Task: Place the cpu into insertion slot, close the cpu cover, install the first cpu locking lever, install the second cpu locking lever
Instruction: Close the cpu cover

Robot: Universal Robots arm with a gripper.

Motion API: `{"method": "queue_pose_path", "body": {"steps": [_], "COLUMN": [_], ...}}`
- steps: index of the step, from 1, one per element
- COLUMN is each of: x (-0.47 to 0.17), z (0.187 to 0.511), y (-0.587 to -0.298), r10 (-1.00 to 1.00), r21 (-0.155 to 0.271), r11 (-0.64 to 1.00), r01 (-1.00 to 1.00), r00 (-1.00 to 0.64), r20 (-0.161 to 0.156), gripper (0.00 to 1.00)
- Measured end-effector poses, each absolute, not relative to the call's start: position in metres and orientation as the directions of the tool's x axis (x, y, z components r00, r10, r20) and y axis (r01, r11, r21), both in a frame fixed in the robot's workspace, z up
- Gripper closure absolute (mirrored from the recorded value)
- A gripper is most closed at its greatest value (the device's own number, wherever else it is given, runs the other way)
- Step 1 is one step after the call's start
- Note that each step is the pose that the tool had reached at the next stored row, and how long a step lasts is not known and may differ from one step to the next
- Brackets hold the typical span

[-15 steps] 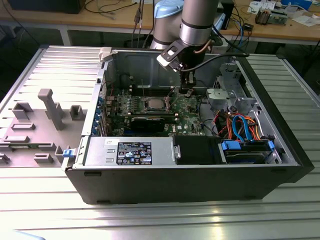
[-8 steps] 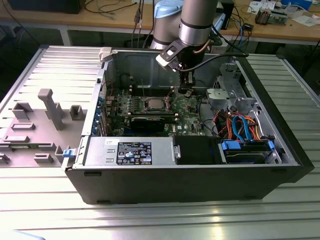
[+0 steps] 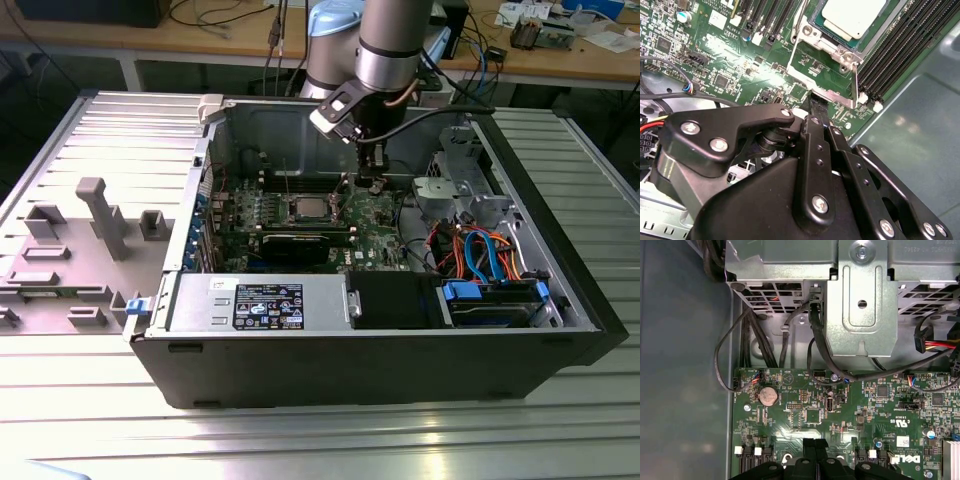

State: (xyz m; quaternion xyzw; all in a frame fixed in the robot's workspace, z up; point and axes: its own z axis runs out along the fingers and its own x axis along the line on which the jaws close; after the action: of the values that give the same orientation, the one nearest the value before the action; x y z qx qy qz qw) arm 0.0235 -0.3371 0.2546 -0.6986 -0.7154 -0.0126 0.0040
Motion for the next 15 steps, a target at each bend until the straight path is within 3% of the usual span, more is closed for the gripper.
{"method": "queue_pose_path", "body": {"steps": [15], "x": [0.0205], "z": [0.2546], "y": [-0.3371], "r10": [0.999], "r21": [0.012], "r11": [0.024], "r01": [1.0], "r00": [-0.024], "r20": [0.023], "gripper": [0.89]}}
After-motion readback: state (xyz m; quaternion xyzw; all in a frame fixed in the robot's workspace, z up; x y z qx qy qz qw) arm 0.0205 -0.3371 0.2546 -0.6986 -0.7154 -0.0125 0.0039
